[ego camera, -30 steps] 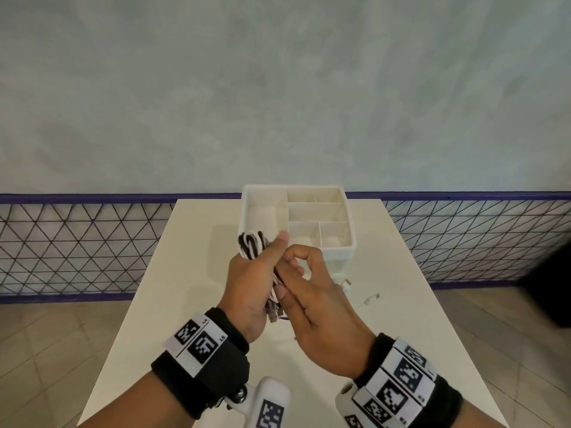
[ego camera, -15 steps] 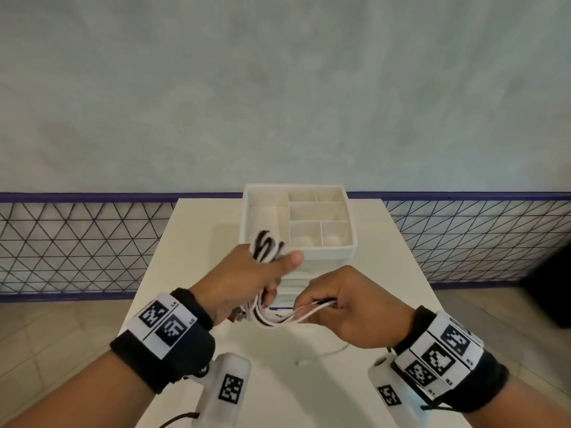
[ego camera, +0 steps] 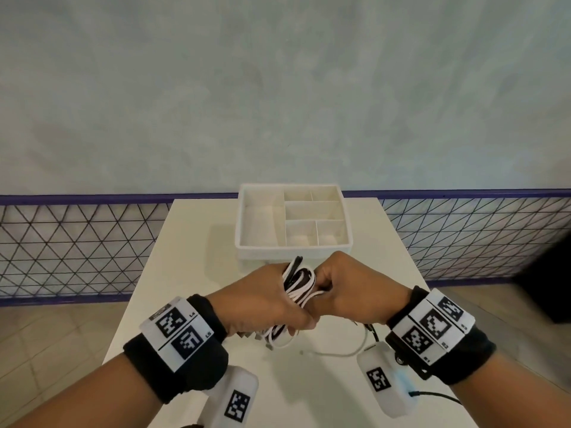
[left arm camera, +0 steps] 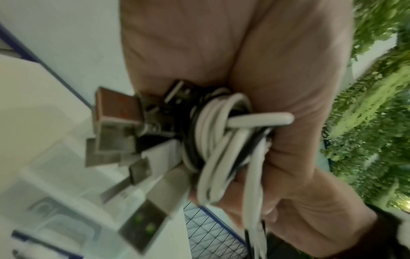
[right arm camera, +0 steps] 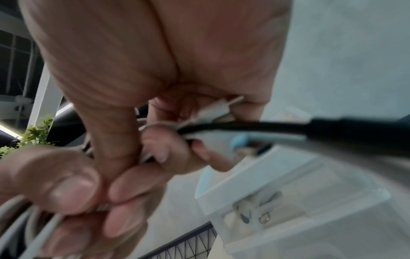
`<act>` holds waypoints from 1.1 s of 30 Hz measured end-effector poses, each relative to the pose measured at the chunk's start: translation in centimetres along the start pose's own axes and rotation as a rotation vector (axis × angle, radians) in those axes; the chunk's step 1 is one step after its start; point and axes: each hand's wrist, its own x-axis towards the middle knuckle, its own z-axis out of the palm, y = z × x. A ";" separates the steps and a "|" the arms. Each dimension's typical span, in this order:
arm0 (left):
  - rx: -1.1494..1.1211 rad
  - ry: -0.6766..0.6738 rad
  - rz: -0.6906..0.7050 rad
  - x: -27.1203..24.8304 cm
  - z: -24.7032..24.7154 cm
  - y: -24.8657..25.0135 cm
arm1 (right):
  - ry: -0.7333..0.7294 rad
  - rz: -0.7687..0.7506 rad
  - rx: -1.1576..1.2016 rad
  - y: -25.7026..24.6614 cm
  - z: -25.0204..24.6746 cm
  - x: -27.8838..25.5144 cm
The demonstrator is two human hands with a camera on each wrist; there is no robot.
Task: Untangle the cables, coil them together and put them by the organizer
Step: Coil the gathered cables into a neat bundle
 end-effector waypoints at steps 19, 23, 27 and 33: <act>-0.150 0.261 0.028 -0.1 -0.3 0.5 | 0.296 -0.065 0.322 0.1 0.4 0.4; -0.193 0.246 0.031 0.0 0.0 0.5 | 0.341 -0.075 0.324 -0.2 0.4 0.9; -0.461 0.367 -0.022 0.5 -0.2 -0.8 | 0.408 -0.020 0.387 0.0 -0.2 0.8; -0.915 0.406 -0.015 1.0 -0.6 -1.1 | 0.524 -0.068 0.585 1.0 0.5 0.6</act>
